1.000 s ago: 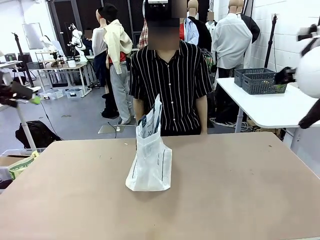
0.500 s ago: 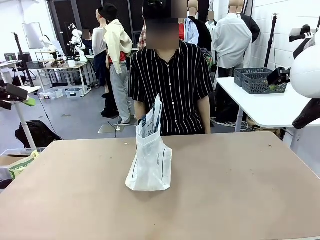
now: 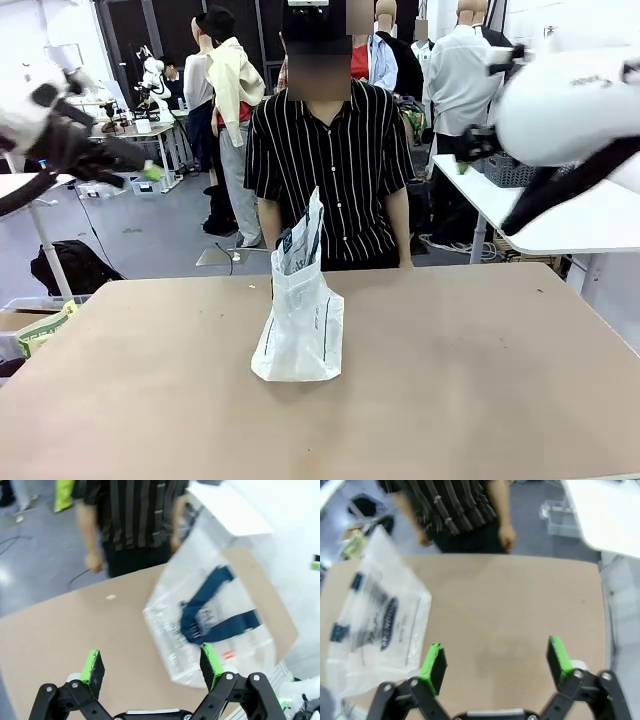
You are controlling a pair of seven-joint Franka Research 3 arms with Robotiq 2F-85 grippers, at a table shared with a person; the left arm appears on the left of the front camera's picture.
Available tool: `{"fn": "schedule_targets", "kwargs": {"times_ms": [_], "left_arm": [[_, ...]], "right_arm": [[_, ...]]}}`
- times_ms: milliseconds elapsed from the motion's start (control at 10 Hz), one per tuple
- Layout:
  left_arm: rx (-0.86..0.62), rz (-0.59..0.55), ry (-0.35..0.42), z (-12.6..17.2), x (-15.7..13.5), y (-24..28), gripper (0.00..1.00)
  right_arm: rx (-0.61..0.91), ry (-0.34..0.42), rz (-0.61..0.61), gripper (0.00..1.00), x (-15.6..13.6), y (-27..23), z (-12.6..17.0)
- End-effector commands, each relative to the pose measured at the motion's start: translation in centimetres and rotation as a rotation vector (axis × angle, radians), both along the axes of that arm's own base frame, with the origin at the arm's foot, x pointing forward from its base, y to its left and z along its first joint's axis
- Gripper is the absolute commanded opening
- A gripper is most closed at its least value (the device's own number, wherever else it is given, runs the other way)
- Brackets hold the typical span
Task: Transfer purchased items from the store into the shopping bag.
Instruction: Open the Reusable shopping bag in the center of the table.
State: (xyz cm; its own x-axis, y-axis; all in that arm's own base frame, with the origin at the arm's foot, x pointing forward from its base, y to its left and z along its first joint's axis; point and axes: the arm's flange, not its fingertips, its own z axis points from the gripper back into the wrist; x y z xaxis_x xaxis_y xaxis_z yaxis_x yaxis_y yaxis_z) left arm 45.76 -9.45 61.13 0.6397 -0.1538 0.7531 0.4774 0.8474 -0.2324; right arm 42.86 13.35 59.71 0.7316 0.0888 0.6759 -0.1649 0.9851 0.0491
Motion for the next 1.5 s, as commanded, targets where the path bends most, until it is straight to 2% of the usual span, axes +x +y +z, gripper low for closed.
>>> {"fn": "schedule_targets", "kwargs": {"times_ms": [0, 100, 200, 300, 400, 600, 800, 1000, 1100, 1200, 1400], "left_arm": [[-0.043, -0.074, 0.08, -0.1, 5.0, -1.3, 1.0], [0.0, 0.0, 0.0, 0.0, 0.0, 0.0, 1.0], [0.0, 0.0, 0.0, 0.0, 0.0, 0.0, 1.0], [-0.029, -0.046, 0.031, 0.1, 2.8, -3.3, 1.0], [-0.103, -0.076, 0.019, 0.1, 3.7, -4.2, 1.0], [-0.106, -0.144, 0.101, -0.8, 6.8, -8.5, 1.0], [-0.057, -0.181, 0.173, -1.7, 11.3, -12.5, 1.0], [-0.049, -0.21, 0.256, -3.5, 12.3, -15.6, 1.0], [-0.021, -0.158, 0.272, -4.6, 13.0, -16.3, 1.0], [-0.002, -0.155, 0.283, -5.5, 14.0, -16.6, 1.0], [0.0, -0.215, 0.333, -6.8, 13.9, -17.6, 1.0]], "right_arm": [[0.037, 0.146, 0.067, 1.0, 2.0, 2.4, -0.7], [0.0, 0.0, 0.0, 1.0, 0.0, 0.0, 0.0], [0.0, 0.0, 0.0, 1.0, 0.0, 0.0, 0.0], [0.0, 0.0, 0.0, 1.0, 0.0, 0.0, 0.0], [0.016, 0.056, 0.038, 1.0, 0.8, 2.1, -0.4], [0.068, 0.164, 0.115, 1.0, 2.1, 6.9, -0.9], [0.105, 0.243, 0.16, 1.0, 4.3, 10.9, -1.7], [0.147, 0.325, 0.15, 1.0, 4.4, 13.6, -3.1], [0.163, 0.358, 0.172, 1.0, 5.0, 14.5, -3.9], [0.186, 0.38, 0.188, 1.0, 5.7, 15.4, -4.7], [0.203, 0.413, 0.206, 1.0, 5.7, 16.8, -5.7]]}}
